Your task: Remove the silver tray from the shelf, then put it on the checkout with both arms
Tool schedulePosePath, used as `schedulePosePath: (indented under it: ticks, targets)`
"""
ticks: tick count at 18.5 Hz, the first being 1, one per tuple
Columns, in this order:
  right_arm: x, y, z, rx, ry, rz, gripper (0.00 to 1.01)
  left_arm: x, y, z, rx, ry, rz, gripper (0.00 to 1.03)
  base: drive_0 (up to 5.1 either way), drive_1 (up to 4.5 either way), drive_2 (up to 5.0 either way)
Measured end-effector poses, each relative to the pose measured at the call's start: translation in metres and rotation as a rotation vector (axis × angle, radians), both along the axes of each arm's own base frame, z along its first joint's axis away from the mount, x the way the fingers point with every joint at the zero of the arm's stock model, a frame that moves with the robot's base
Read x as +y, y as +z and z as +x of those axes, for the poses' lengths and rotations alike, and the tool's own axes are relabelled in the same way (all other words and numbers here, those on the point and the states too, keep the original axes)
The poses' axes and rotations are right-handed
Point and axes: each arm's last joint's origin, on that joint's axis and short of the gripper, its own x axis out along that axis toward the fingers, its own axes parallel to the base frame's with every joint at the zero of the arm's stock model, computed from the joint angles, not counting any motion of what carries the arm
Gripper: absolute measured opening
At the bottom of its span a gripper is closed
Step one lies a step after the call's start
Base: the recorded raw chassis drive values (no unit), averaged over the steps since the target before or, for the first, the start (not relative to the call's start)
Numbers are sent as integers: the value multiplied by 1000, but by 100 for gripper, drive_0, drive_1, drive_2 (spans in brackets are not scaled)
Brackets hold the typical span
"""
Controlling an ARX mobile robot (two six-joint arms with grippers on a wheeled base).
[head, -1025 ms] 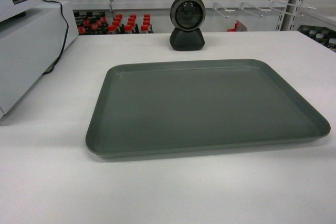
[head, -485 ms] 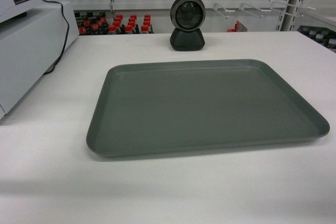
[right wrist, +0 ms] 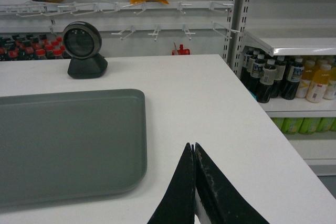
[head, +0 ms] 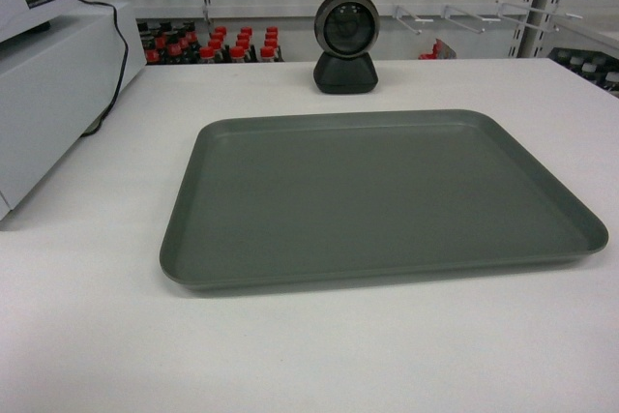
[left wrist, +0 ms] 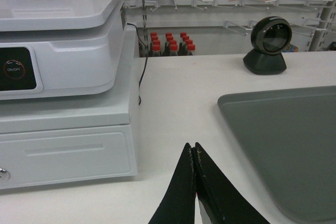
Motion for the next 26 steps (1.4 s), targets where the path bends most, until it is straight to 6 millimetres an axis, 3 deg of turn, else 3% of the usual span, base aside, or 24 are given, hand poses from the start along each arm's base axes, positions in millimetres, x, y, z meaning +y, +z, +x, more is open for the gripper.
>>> schedulePosePath:
  ticks: [5, 8, 23, 25, 26]
  targets:
    - [0, -13, -15, 8, 0, 0, 2, 6, -7, -17, -2, 9, 0, 2, 0, 0, 0]
    - [0, -10, -20, -14, 0, 0, 2, 6, -16, -22, 0, 9, 0, 2, 0, 0, 0]
    - [0, -14, -47, 27, 0, 0, 2, 6, -13, -47, -22, 9, 0, 2, 0, 0, 0]
    - [0, -9, -53, -33, 3, 0, 2, 6, -19, -55, 33, 8, 1, 2, 0, 0, 0]
    - [0, -12, -53, -4, 0, 0, 2, 6, -14, -57, -25, 8, 1, 2, 0, 0, 0]
